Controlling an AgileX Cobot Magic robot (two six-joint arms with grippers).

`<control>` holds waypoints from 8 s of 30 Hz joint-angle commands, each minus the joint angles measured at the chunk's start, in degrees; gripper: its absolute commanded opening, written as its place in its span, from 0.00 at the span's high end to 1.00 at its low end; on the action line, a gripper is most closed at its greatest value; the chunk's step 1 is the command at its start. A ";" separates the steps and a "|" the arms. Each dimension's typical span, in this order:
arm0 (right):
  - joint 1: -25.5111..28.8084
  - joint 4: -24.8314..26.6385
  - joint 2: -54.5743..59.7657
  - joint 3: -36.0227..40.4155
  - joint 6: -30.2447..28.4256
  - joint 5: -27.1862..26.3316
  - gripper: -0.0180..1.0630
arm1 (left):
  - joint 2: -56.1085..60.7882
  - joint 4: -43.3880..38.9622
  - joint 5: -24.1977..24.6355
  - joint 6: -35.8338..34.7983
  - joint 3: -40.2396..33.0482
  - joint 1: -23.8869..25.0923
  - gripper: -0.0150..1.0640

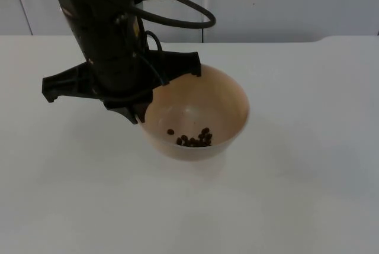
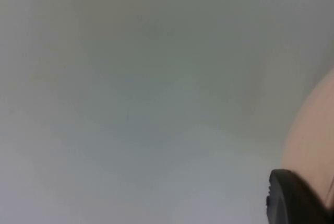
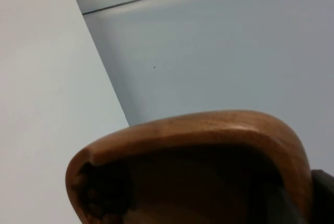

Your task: Pick up the bowl with the left hand and pour the coffee beans from the cup into the bowl with the right hand.

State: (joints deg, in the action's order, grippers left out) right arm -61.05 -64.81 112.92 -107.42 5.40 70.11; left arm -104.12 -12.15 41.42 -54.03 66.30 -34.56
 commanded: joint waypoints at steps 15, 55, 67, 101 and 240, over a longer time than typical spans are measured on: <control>-0.78 -1.63 -0.58 0.00 -0.53 -0.15 0.98 | 0.19 0.09 0.21 -0.72 0.21 -0.05 0.99; 11.66 27.72 -1.30 -0.27 -4.66 -0.15 0.98 | 0.19 -0.26 0.47 -0.72 0.21 -0.05 0.99; 20.56 47.48 -4.84 -0.38 -10.68 -0.40 0.98 | 0.19 -0.51 1.35 -0.72 0.21 -0.05 0.99; 32.01 69.44 -4.84 15.93 -10.13 -20.16 0.98 | 0.19 2.27 -1.87 9.18 0.21 5.80 0.99; 37.02 75.43 -25.85 35.21 -11.38 -37.27 0.35 | 26.15 10.20 -11.75 37.28 -8.35 14.94 0.08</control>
State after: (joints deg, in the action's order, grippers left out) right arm -24.15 10.89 88.04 -72.25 -5.49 32.31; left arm -78.66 -1.94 29.17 -17.07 57.94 -19.36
